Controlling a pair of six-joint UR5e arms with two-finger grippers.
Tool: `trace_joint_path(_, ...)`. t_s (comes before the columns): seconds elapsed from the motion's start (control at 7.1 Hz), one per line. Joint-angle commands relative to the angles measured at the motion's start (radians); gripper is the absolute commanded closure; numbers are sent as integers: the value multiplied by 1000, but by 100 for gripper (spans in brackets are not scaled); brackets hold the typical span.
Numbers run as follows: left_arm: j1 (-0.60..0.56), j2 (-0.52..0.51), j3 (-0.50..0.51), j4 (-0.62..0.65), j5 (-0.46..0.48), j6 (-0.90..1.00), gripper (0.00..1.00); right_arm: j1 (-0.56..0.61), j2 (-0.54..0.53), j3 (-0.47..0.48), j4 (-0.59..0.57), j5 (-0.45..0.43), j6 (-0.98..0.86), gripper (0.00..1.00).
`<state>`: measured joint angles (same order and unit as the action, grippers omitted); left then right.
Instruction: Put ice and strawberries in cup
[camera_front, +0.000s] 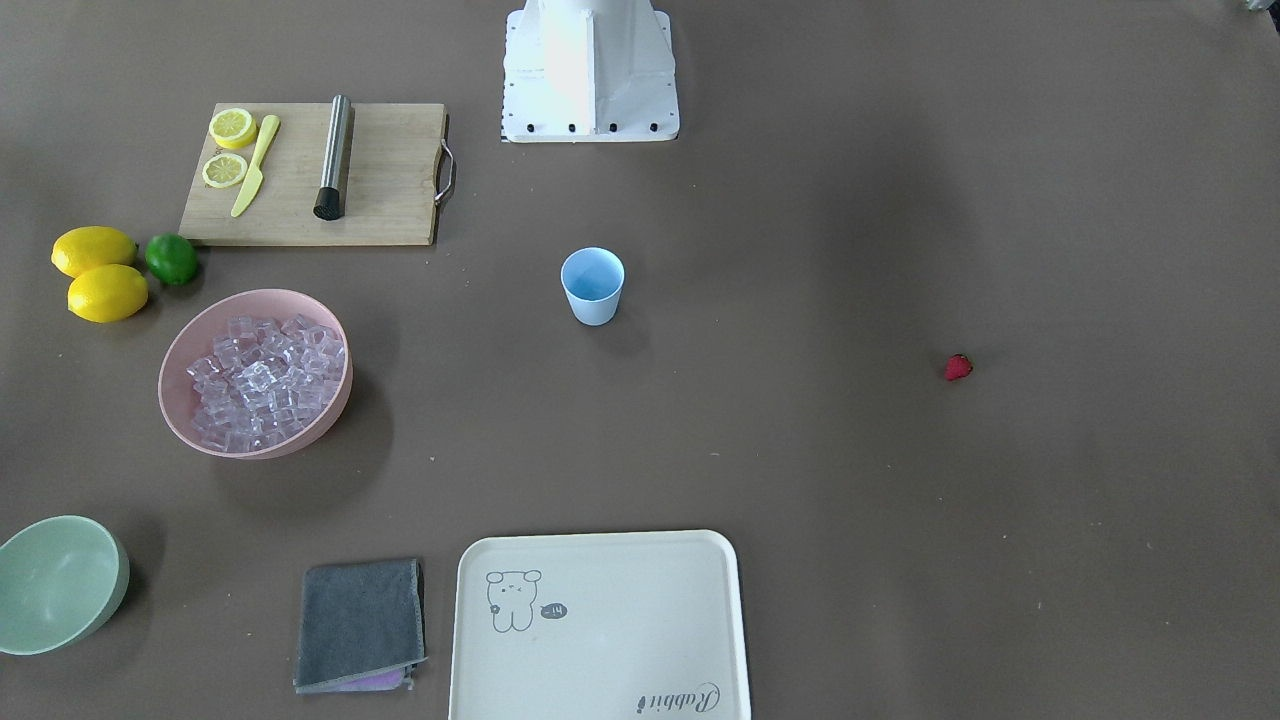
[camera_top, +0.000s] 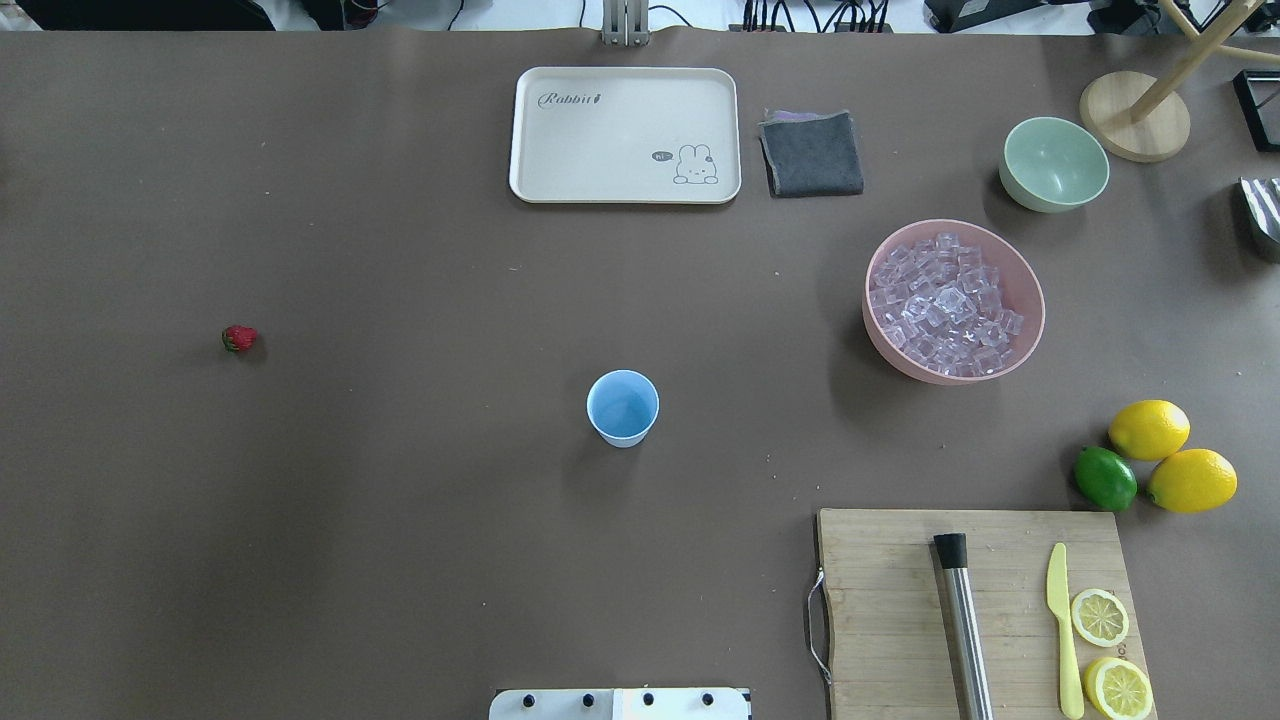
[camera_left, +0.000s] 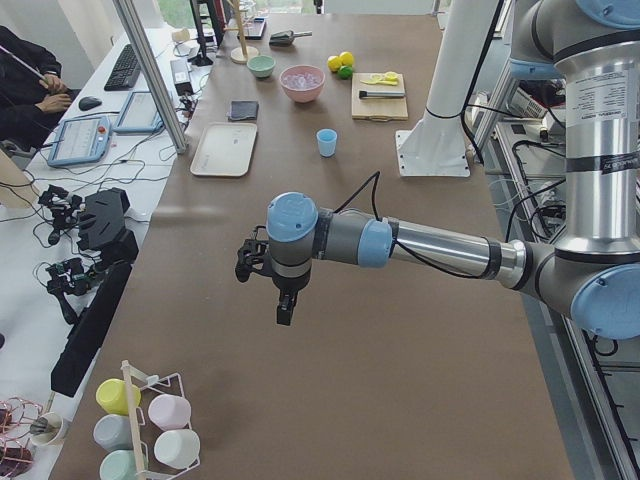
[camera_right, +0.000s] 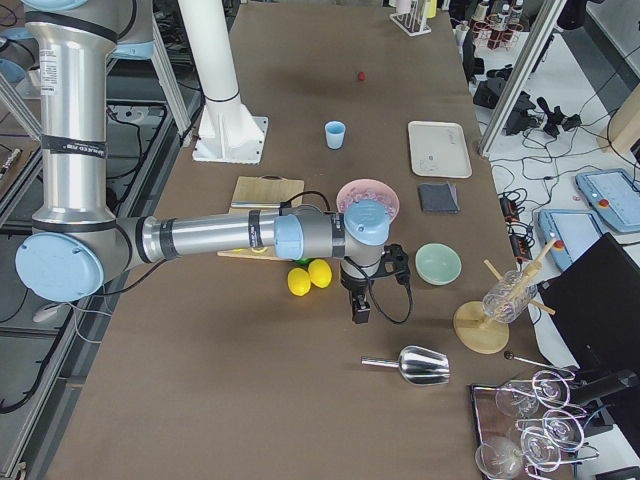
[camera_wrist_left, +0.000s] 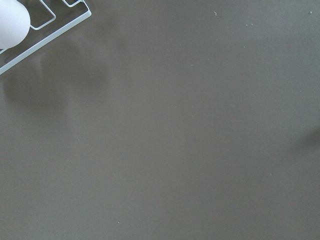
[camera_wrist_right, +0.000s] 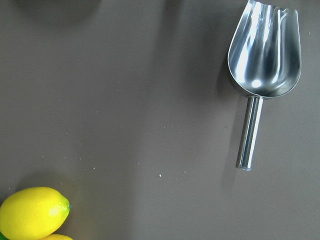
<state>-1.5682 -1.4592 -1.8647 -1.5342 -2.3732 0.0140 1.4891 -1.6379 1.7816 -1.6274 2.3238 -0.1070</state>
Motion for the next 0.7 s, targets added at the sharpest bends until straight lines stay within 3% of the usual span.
trace_joint_path(0.0,2,-1,2,0,0,-2,3,-1,-10,19,0,3,1,0)
trace_joint_path(0.56,8,-1,13,-1,-8,-3,3,-4,-10,18,0,3,1,0)
